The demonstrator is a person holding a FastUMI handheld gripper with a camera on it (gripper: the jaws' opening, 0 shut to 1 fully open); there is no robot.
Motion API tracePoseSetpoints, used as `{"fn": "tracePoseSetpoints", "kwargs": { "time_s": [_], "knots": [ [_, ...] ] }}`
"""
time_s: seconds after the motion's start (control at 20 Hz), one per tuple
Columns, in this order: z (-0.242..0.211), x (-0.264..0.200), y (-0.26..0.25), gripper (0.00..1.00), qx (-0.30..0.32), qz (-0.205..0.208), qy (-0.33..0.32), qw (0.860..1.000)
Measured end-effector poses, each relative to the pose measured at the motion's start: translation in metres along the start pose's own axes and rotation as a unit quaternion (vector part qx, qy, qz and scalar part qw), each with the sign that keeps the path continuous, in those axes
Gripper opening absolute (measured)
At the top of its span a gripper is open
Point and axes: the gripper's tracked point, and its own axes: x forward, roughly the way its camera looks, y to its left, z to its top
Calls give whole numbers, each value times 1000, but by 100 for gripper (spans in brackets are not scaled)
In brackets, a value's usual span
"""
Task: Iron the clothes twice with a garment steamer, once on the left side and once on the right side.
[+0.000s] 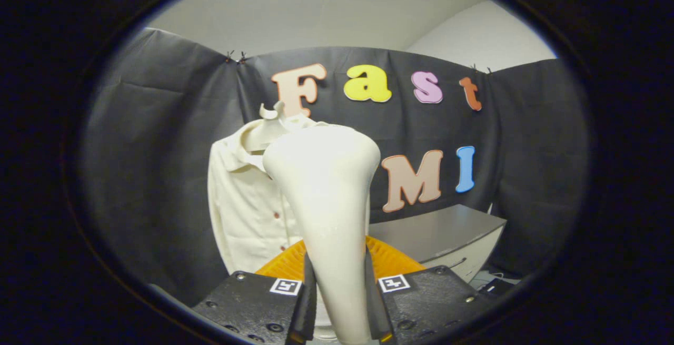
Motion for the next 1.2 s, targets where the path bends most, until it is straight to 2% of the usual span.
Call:
{"fn": "tracePoseSetpoints", "kwargs": {
  "time_s": [0.2, 0.35, 0.8, 1.0, 1.2],
  "knots": [
    [-13, -8, 64, 39, 1, 47, -8, 999],
    [-28, 5, 93, 39, 7, 59, -6, 998],
    [-72, 83, 130, 39, -38, 28, 26, 999],
    [-66, 115, 134, 39, -38, 12, 23, 999],
    [-44, 145, 143, 39, -26, 14, 4, 1000]
  ]
}}
